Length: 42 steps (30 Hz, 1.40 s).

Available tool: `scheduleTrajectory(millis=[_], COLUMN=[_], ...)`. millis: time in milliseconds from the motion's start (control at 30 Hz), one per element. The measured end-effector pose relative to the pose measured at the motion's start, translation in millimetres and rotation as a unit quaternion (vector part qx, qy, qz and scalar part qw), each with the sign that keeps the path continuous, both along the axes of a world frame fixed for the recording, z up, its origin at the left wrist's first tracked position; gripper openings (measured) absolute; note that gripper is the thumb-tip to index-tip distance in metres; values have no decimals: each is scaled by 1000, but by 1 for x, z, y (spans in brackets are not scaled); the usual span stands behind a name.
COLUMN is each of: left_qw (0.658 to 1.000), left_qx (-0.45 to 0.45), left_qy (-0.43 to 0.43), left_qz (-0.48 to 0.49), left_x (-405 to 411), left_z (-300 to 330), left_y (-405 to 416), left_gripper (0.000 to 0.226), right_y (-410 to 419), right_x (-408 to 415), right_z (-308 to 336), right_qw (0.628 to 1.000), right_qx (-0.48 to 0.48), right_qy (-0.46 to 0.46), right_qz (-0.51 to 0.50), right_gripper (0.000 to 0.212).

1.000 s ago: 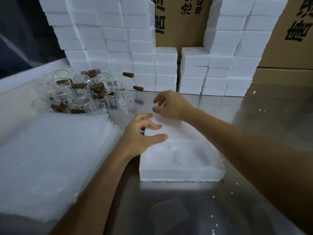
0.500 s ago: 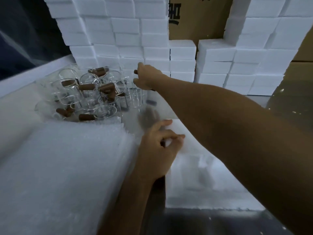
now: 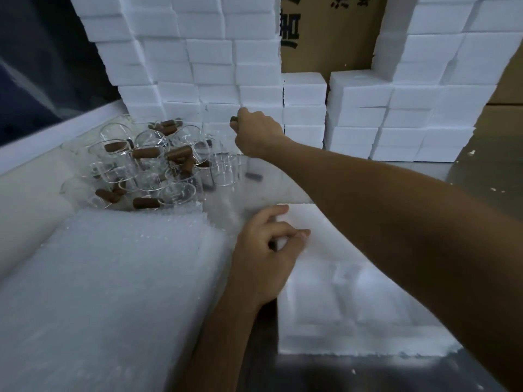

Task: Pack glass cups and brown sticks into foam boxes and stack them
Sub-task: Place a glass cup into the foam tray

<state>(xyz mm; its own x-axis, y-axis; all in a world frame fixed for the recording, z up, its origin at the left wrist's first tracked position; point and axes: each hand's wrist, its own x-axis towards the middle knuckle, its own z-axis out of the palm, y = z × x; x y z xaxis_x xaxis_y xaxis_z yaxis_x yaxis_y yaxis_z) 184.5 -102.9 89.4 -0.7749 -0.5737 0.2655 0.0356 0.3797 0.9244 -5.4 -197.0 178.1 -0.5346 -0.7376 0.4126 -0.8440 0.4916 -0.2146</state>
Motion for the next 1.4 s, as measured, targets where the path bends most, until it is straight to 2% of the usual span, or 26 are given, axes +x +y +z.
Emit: scheduleTrajectory(millis=[133,333,500,633,700,800,900,1033,1167,1233,1300,1400], left_qw=[1000,1000,1000,999,997,993,976,923,894,897,910,911], left_qx=[-2,7,25,38,21,9,107,294,335,350,364,380], left_qy=[12,10,14,28,42,80,180,220,217,192,155,153], left_qz=[-11,-3,1,27,57,82,59,-113,-202,-188,-124,-49], left_x=[1,-1,0,2,4,5,1,3,15,14,9,3], left_z=[3,3,6,9,13,28,55,85,99,102,101,98], left_y=[1,0,2,5,7,18,38,56,54,59,67,73], left_gripper=[13,10,7,16,11,32,34,52,62,64,62,62], right_y=[56,158,227,258,267,277,285,291,296,296,291,284], right_x=[8,42,69,80,82,83,86,92,90,91,94,97], right_z=[5,15,16,24,32,43,50,58,61,59,53,45], right_qw=[999,986,968,963,965,972,972,966,968,967,967,974], right_qx=[-15,-74,-117,-145,-147,-145,-144,-167,-155,-149,-141,-102], right_qy=[-29,-137,-210,-216,-205,-170,-162,-164,-159,-167,-177,-172], right_qz=[9,54,71,75,72,69,87,110,116,121,115,106], right_gripper=[36,58,44,42,41,36,32,36,25,18,16,30])
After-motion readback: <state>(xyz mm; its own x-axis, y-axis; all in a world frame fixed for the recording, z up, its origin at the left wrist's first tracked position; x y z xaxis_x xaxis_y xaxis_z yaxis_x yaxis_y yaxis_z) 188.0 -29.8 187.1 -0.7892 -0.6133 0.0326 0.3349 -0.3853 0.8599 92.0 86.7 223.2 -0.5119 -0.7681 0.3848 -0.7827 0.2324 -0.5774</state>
